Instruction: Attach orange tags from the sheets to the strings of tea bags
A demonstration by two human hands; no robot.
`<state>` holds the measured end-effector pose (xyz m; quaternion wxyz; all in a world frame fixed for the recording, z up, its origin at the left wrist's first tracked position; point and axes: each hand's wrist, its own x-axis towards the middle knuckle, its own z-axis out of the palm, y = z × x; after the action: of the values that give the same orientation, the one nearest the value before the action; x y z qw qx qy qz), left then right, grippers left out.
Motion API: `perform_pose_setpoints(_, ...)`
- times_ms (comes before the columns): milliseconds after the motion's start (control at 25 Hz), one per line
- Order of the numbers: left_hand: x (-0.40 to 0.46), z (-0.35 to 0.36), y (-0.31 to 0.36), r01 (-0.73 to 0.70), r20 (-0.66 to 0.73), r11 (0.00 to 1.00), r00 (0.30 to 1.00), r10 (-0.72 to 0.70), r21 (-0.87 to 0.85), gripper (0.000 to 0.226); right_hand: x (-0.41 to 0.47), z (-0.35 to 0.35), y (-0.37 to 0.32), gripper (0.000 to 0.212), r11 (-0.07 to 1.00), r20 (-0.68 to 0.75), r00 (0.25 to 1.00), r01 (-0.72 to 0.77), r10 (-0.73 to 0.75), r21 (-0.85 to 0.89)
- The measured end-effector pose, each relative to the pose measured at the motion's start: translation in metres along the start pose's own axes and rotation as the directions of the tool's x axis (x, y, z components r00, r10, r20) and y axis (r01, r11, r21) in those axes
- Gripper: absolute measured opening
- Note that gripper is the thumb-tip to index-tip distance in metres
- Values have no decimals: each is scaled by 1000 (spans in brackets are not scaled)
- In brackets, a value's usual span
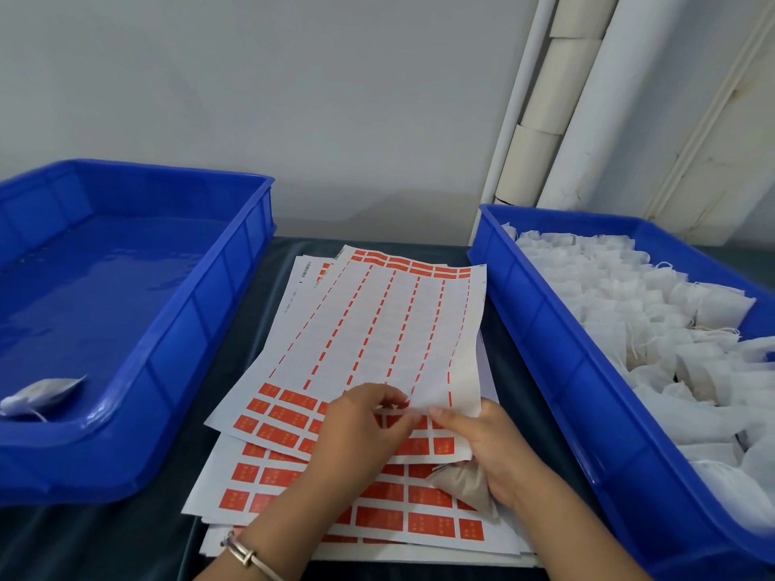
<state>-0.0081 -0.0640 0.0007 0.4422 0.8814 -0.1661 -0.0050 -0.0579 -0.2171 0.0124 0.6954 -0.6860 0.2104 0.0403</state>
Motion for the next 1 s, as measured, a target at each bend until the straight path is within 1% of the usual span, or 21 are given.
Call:
perform_pose_setpoints(80,-1,2,-1,-14,-9,1000,1000,14,13,24,0,0,0,24,999,30,1000,-6,5,37)
perform_pose_setpoints(200,-3,2,-2,-6,-91,999,996,2,-43,27,-1,2,3,25,990,57,998,-32,24,141)
perform_pose_setpoints(320,-6,4,-2,-38,-158,998,987,31,-42,29,0,5,7,30,970,51,998,-51,40,236)
perform_pose_setpoints(480,-9,5,0,-164,-173,985,970,173,61,30,-1,5,7,43,966,50,999,-8,-5,260)
perform_pose_setpoints(560,-9,4,1,-239,-169,964,952,256,116,26,-1,5,7,43,969,42,999,21,-32,247)
perform_pose_setpoints(640,-9,1,1,-265,-163,955,944,285,136,21,-1,7,8,37,972,17,999,44,-49,229)
perform_pose_setpoints(680,-10,0,1,-254,-169,960,947,272,120,19,0,8,9,32,975,4,999,51,-54,218)
perform_pose_setpoints(720,-10,0,1,-215,-175,973,958,228,85,17,-1,9,9,28,978,-8,999,54,-53,202)
perform_pose_setpoints(840,-7,2,4,24,-144,996,989,-36,-87,14,-1,11,9,27,985,-30,999,39,-35,168)
perform_pose_setpoints(920,-2,3,4,148,-120,973,978,-171,-179,14,-2,10,8,28,986,-26,999,23,-20,163)
perform_pose_setpoints(1000,3,1,4,227,-109,945,960,-258,-236,12,-2,9,8,28,987,-18,1000,4,-1,160)
